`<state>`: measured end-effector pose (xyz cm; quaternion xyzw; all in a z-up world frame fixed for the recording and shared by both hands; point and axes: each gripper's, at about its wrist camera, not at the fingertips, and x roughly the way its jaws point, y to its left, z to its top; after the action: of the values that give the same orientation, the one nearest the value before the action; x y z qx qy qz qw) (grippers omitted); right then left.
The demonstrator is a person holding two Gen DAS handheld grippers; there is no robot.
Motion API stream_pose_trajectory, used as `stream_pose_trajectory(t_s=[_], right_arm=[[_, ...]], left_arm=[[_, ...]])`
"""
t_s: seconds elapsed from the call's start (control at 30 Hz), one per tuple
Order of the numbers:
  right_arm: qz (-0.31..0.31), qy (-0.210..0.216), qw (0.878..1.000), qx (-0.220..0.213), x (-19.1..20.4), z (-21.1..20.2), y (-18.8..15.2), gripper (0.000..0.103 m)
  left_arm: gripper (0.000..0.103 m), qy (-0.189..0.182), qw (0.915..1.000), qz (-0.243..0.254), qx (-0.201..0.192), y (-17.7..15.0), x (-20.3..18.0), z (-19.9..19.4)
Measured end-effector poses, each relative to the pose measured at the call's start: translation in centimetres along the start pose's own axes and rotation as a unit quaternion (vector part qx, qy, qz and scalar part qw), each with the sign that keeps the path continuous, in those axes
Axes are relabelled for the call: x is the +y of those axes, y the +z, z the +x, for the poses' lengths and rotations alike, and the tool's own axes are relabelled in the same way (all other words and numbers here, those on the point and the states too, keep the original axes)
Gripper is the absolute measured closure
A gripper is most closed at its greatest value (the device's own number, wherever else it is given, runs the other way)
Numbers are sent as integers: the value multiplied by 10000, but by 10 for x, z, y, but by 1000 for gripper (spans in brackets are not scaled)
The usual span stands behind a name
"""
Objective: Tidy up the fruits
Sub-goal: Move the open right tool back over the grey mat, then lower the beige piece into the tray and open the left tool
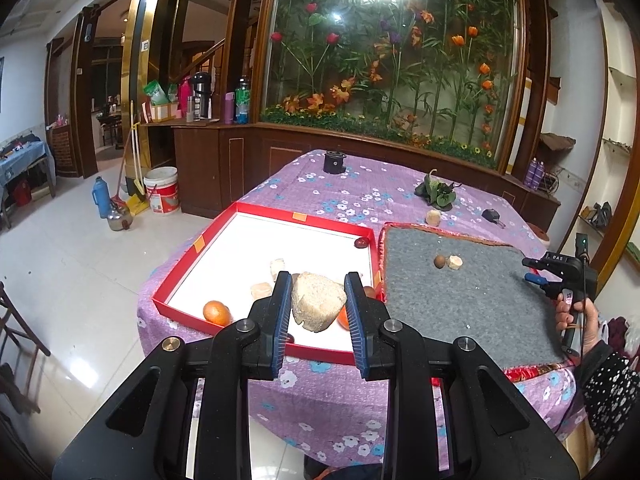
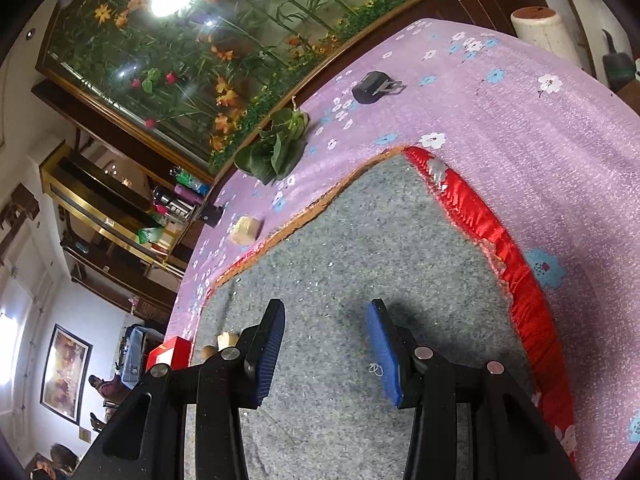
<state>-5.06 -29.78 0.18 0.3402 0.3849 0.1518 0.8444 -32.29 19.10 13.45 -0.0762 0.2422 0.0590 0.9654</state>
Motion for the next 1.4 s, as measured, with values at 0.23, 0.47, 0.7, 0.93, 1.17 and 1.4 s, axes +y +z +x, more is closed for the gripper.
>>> stream_pose_trajectory(t_s=[0.23,0.47,0.7,0.93,1.17,1.4], right_arm=[[125,-121,9998,-127,-6,-5,1,61],[316,-123,9992,-188,-13,-9,3,61],[332,-77,9992,-194,-13,-12,3,61],[357,-75,9992,-144,-13,-11,5,61],[379,83,9992,-113,-12,-10,6,61],[553,357,9977,-166,-15,-15,7,61]], left_arm=[[77,13,10000,6,-32,-2,3,-3],[77,18,10000,4,-70,-3,5,-8],[77,-45,10000,16,-31,-5,-1,-5],[77,-95,9999,94,49,-5,-8,2],[77,-146,9997,171,118,1,-22,13],[77,-198,9988,387,230,3,-43,29]])
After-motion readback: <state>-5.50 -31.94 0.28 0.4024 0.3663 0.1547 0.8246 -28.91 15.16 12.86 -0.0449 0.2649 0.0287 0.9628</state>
